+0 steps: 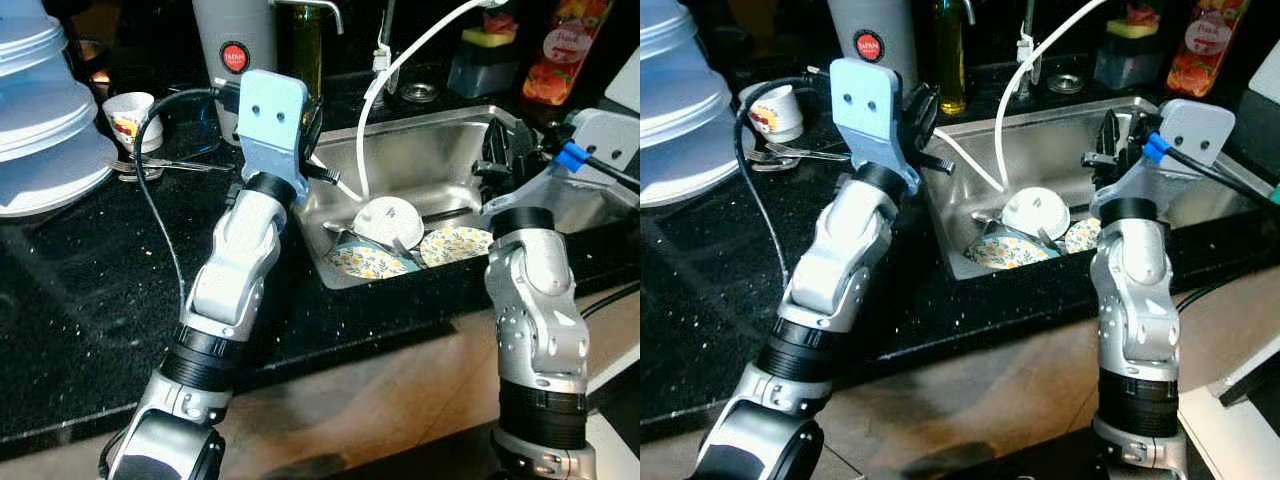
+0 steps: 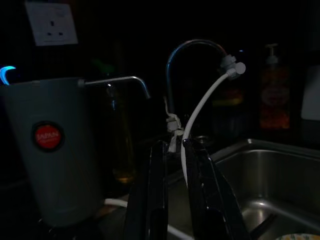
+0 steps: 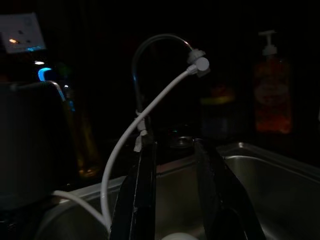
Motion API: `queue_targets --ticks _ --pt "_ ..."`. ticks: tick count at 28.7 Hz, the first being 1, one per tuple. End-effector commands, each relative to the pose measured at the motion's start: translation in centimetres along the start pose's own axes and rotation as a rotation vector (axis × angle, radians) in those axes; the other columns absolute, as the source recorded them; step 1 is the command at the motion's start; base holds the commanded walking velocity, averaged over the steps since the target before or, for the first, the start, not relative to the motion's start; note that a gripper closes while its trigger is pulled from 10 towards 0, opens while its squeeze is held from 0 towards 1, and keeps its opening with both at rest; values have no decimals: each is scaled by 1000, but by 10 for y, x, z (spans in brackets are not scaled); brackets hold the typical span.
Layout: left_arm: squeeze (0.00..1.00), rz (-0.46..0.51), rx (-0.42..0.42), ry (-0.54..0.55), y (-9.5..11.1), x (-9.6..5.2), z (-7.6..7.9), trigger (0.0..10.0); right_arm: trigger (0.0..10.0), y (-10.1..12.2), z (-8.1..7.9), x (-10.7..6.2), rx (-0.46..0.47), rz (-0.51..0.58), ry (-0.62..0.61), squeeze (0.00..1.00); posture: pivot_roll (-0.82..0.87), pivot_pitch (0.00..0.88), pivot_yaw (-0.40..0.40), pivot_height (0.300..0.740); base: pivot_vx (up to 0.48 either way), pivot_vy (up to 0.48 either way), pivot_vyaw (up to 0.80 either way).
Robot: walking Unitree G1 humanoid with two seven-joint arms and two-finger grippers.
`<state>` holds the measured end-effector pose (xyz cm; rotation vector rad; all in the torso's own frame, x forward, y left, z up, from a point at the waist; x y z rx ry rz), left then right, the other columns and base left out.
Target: Kitchen organization
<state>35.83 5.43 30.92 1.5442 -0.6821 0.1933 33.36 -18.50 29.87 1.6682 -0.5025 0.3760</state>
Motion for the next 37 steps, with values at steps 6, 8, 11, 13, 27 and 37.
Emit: queue_targets --ticks 6,8,11,13,27,37 --pt "0 1 6 -6 -1 2 3 10000 10000 -1 -1 1 9 -3 8 0 -53 0 23 740 -408 0 0" --pt "0 2 6 -9 -1 3 3 10000 10000 0 -1 1 8 -1 7 0 -53 0 23 740 -405 0 0" --pt "0 3 7 -11 -2 3 3 10000 10000 0 -1 1 6 0 7 0 -57 0 24 740 -359 0 0" --pt "0 -1 7 -9 -2 3 3 10000 10000 1 -1 1 6 1 7 0 -57 0 24 740 0 0 0" --pt "0 -63 71 -33 -24 -10 3 10000 10000 -4 -1 -2 -9 -15 23 0 -55 0 22 740 0 0 0" --pt "0 -84 86 -15 -30 -15 -4 10000 10000 -12 -1 -5 -30 -46 41 0 -51 0 13 740 0 0 0"
Point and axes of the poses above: a point about 5 cm out from each wrist's last joint towards the gripper, its own x axis pointing out of the wrist towards the gripper, its own y axis along the axis of the wrist's last joint, z = x × y, the point moved 3 cm from there along x, pointing out of the wrist towards the gripper, and after that the axes turned 1 degree about x, right-handed, at the moved point
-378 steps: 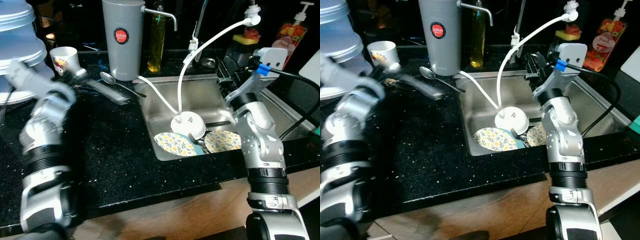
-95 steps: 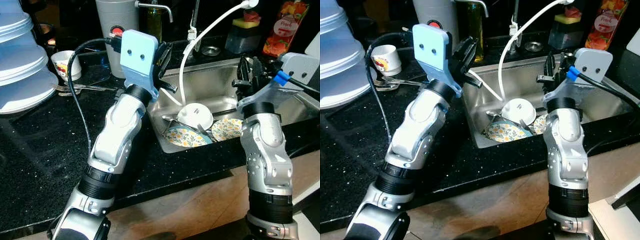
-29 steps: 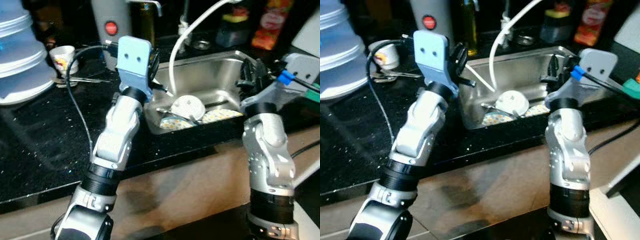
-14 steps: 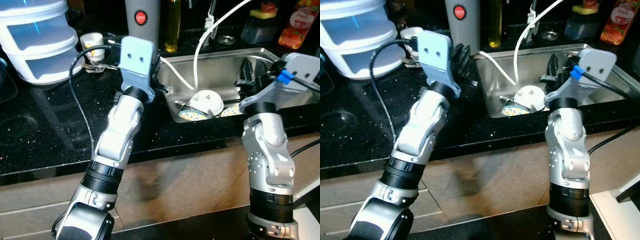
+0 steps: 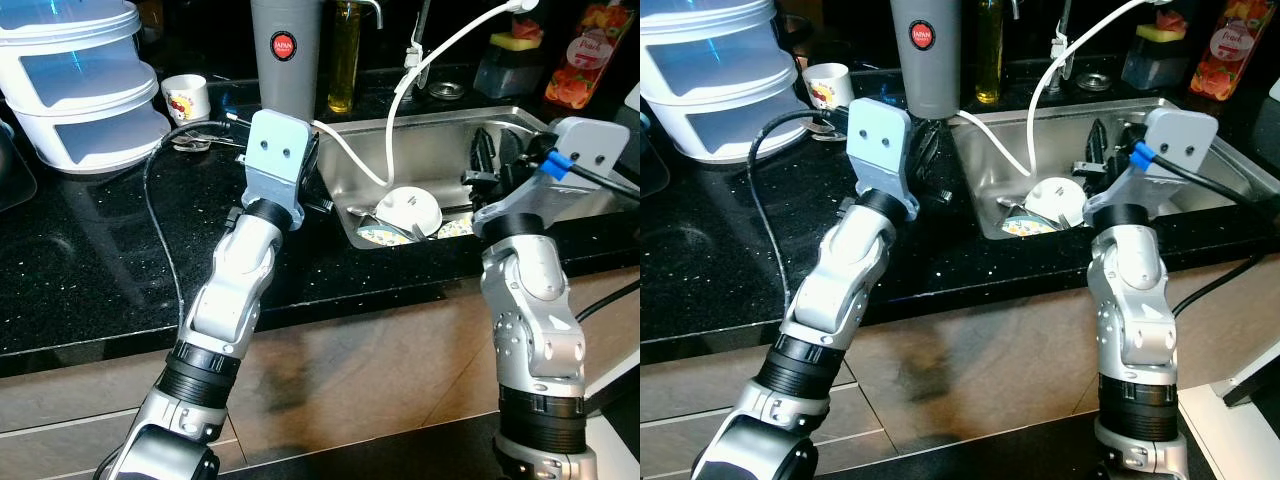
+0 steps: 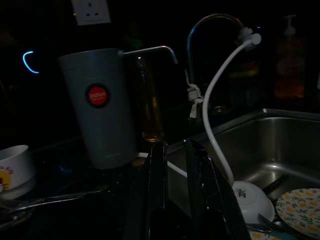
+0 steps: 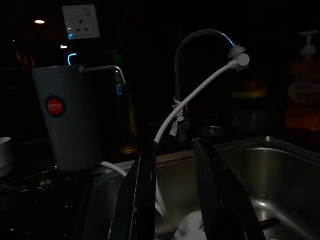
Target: Kitchen organization
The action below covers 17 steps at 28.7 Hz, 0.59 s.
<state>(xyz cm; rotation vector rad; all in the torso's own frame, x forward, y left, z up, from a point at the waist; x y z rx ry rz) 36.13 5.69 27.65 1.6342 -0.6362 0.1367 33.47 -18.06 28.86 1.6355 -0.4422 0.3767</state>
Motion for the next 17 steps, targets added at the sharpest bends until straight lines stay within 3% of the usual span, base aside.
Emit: queue_targets --ticks 1,11,17 --pt "0 1 20 12 -1 1 -4 10000 10000 -2 1 0 1 -9 -1 0 -51 0 13 740 0 0 0" --pt "0 21 21 5 4 4 5 10000 10000 1 1 1 -1 -6 10 0 -59 0 -4 740 0 -448 0" --pt "0 17 -1 23 3 3 2 10000 10000 1 1 1 0 -8 12 0 -58 0 -9 740 0 -104 0"
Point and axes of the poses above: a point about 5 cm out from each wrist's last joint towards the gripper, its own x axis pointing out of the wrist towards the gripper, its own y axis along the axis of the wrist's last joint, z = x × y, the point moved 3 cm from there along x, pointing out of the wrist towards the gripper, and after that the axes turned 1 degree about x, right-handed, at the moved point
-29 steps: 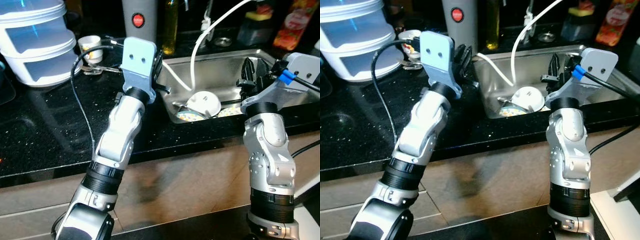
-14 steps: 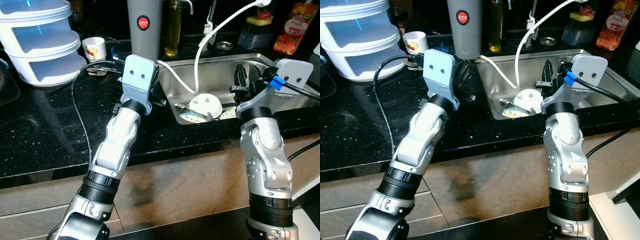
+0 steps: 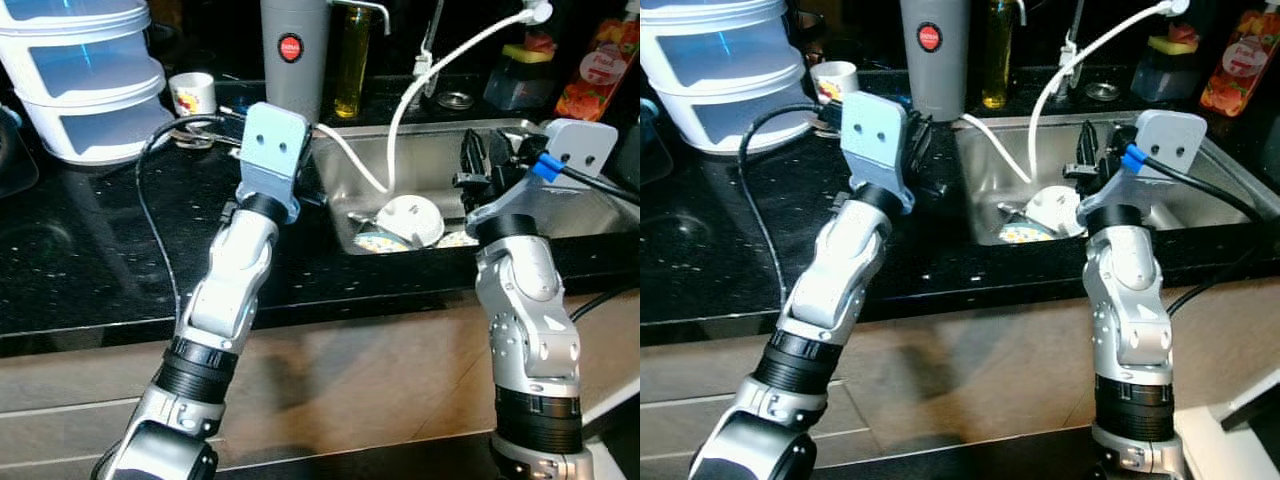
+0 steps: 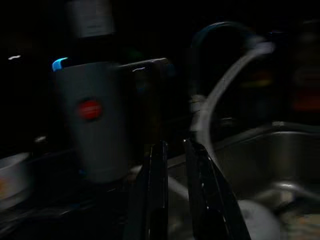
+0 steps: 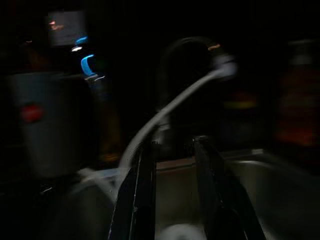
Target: Kitchen organization
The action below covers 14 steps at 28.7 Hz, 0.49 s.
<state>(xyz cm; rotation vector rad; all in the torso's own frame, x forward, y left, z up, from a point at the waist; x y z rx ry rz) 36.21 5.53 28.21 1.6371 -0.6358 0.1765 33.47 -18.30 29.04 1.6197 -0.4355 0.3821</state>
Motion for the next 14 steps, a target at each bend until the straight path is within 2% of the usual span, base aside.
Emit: queue_targets --ticks 1,6,14 --pt "0 -4 -15 0 -1 -1 1 10000 10000 -1 -1 0 14 -8 1 0 -58 0 -9 740 0 0 0" --pt "0 -6 -14 -2 -2 -2 2 10000 10000 -2 -2 0 15 -12 1 0 -56 0 -10 740 0 0 0" --pt "0 15 40 -94 -5 -16 13 10000 10000 -14 -3 -9 -14 -57 22 0 -53 0 -12 740 0 0 0"
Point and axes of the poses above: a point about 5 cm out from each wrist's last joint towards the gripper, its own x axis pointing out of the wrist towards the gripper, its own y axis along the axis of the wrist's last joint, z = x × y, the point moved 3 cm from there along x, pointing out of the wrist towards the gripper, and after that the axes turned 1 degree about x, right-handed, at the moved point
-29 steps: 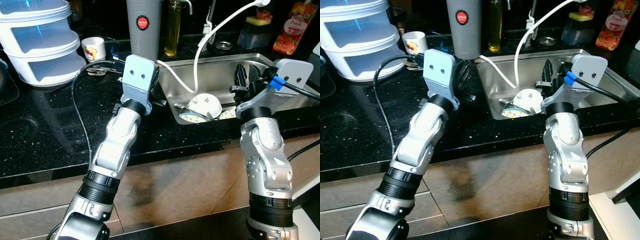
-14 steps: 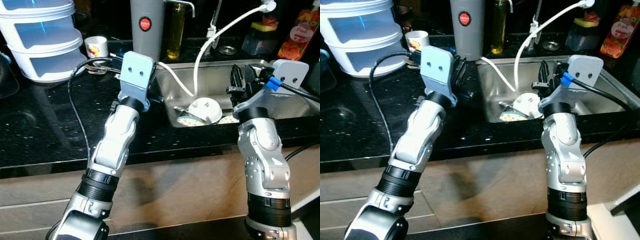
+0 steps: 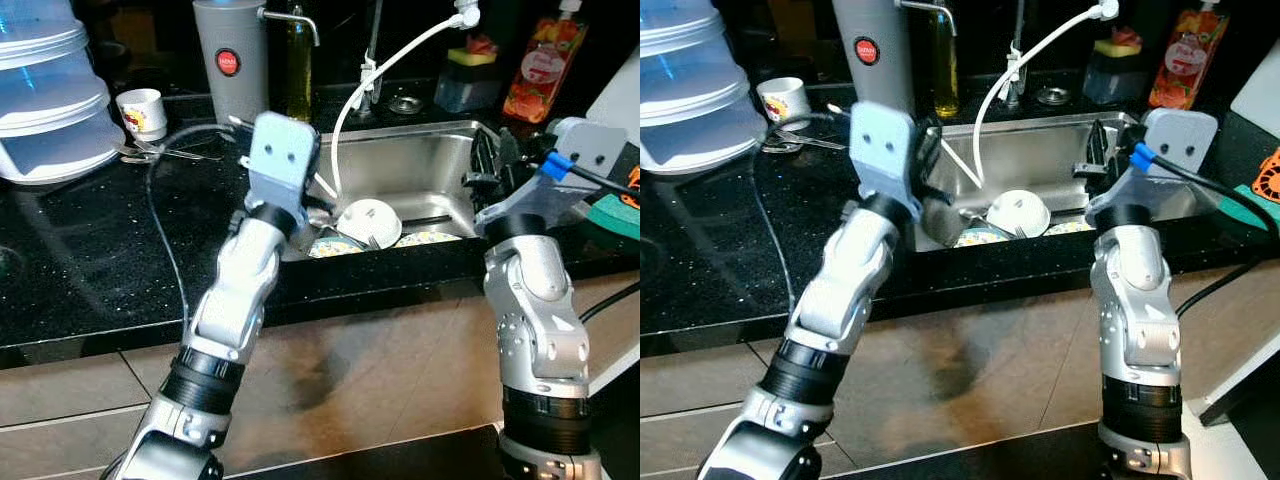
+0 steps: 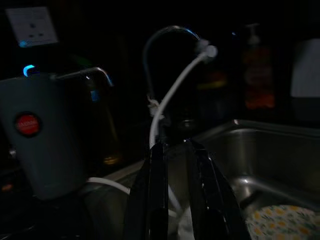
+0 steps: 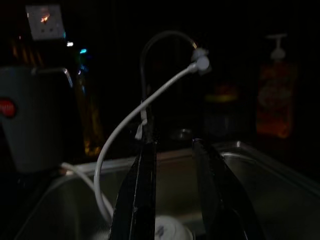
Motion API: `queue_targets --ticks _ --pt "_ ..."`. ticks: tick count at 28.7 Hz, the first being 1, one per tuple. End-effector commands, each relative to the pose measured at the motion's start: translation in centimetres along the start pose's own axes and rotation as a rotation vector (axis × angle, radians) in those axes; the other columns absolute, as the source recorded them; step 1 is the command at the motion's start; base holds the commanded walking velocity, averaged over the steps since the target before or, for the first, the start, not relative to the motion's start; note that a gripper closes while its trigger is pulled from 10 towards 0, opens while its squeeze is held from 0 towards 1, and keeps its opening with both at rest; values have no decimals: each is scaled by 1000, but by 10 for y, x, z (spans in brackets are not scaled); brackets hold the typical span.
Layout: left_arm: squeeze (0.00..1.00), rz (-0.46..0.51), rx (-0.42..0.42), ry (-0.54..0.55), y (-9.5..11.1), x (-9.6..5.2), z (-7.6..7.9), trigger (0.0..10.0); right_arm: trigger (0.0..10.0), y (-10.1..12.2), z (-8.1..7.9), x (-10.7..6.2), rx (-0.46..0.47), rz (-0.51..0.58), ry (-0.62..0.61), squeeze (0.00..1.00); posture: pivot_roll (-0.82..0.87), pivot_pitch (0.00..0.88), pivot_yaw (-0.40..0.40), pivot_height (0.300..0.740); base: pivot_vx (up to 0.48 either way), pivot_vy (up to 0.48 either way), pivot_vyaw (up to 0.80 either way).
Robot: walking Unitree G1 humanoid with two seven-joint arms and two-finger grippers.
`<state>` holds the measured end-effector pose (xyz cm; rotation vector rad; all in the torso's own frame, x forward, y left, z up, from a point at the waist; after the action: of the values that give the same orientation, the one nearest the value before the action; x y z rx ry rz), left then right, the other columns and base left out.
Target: Kitchen organization
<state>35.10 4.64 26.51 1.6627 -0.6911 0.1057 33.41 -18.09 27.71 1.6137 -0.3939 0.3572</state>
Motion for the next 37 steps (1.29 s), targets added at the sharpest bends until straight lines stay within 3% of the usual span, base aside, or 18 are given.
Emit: queue_targets --ticks 1,5,7,9,11,13,15,16,17,18,23,24,25,26,29,32,33,37 --pt "0 29 41 -28 4 -5 0 10000 10000 -5 -1 -4 -19 -24 15 0 -53 0 -12 740 0 0 0" --pt "0 8 1 -188 -3 -31 10 10000 10000 -26 8 -25 -116 -104 30 0 -49 0 -30 740 0 0 0" --pt "0 -46 -118 -307 -8 -51 18 10000 10000 -36 13 -39 -144 -153 35 0 -49 0 -33 740 0 0 0" --pt "0 -121 -329 -474 -7 -76 28 10000 10000 -44 18 -53 -169 -193 37 0 -51 0 -34 740 0 0 0" --pt "0 -194 -452 -657 -7 -108 32 10000 10000 -53 38 -72 -225 -251 -19 0 -50 0 -39 740 0 0 0" --pt "0 -261 -496 -717 -14 -125 28 10000 10000 -60 56 -88 -257 -297 -85 0 -52 0 -36 740 0 0 0" --pt "0 -277 -498 -723 -16 -128 26 10000 10000 -61 61 -92 -259 -309 -105 0 -52 0 -36 740 0 0 0" --pt "0 -334 -554 -812 -14 -150 22 10000 10000 -70 84 -116 -296 -377 -177 0 -59 0 -28 740 0 0 0" --pt "0 -334 -554 -812 -14 -150 22 10000 10000 -70 84 -116 -296 -377 -177 0 -59 0 -28 740 0 0 0" --pt "0 -418 -602 -907 -13 -179 19 10000 10000 -86 102 -148 -297 -481 -234 0 -63 0 -22 740 0 0 0" --pt "0 -519 -677 -969 -11 -202 13 10000 10000 -104 112 -175 -284 -579 -267 0 -56 0 -11 740 0 0 0" --pt "0 -671 -700 -996 -22 -230 4 10000 10000 -130 115 -199 -274 -690 -276 0 -47 0 9 740 0 0 0" --pt "0 -748 -684 -988 -35 -244 -1 10000 10000 -145 116 -211 -273 -746 -281 0 -45 0 17 740 0 0 0" --pt "0 -748 -684 -988 -35 -244 -1 10000 10000 -145 116 -211 -273 -746 -281 0 -45 0 17 740 0 0 0" --pt "0 -936 -599 -906 -83 -273 -5 10000 10000 -181 110 -238 -235 -898 -242 0 -46 0 28 740 0 0 0" --pt "0 -1150 -408 -681 -153 -294 -7 10000 10000 -214 99 -267 -190 -1070 -168 0 -55 0 37 740 0 0 0" --pt "0 -1150 -408 -681 -153 -294 -7 10000 10000 -214 99 -267 -190 -1070 -168 0 -55 0 37 740 0 0 0" --pt "0 -1389 -232 -399 -214 -323 -8 10000 10000 -243 91 -298 -169 -1254 -113 0 -49 0 28 740 0 0 0"
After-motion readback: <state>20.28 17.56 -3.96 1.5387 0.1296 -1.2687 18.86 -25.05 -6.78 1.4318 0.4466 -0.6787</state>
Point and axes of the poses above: a point about 5 cm out from each wrist's last joint towards the gripper, its own x axis pointing out of the wrist towards the gripper, its own y axis along the axis of the wrist's last joint, z = x × y, the point moved 3 cm from there along x, pointing out of the wrist towards the gripper, and after that the axes turned 1 degree about x, right-handed, at the moved point
